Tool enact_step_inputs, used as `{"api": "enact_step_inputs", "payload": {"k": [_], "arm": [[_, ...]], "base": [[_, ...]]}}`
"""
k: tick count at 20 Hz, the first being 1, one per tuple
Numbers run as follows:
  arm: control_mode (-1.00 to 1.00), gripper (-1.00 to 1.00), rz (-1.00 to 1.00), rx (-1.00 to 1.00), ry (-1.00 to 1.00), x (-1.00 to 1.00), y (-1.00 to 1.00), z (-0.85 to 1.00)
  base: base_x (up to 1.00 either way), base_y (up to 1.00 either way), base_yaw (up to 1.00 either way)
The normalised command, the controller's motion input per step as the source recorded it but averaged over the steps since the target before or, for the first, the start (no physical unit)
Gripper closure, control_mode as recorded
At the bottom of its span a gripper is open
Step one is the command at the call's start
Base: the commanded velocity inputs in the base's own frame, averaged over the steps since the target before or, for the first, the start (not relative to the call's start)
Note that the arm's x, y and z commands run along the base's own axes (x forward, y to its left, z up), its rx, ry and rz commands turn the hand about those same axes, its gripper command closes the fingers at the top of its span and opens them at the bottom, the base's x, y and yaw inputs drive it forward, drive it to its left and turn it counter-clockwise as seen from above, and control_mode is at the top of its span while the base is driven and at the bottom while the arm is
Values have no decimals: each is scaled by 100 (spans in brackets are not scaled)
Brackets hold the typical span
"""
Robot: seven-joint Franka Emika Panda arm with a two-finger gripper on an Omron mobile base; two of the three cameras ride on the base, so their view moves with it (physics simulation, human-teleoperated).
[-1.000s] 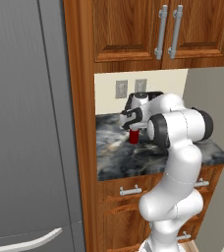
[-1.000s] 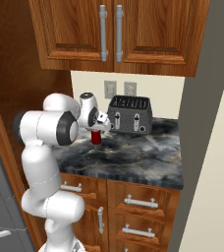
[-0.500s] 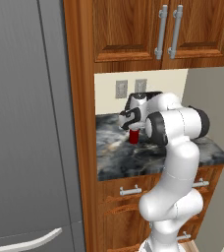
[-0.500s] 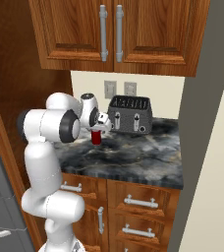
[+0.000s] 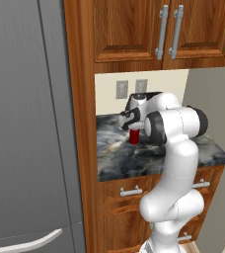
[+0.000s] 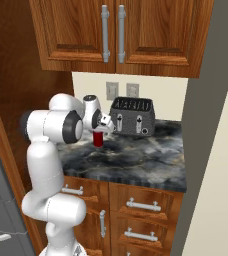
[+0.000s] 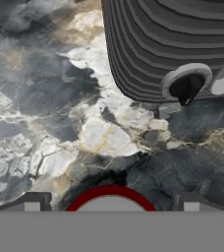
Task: Move the drinks to the dining counter.
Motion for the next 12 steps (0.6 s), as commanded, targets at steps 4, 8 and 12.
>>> {"api": "enact_step_inputs", "payload": {"k": [4,8,12], "arm": [[-100,100,0,0,0,0,0,-4],[-100,100,0,0,0,0,0,0],[-100,100,0,0,-23,-12,0,36]], "base": [[0,0,0],[0,0,0],[0,0,0]]}}
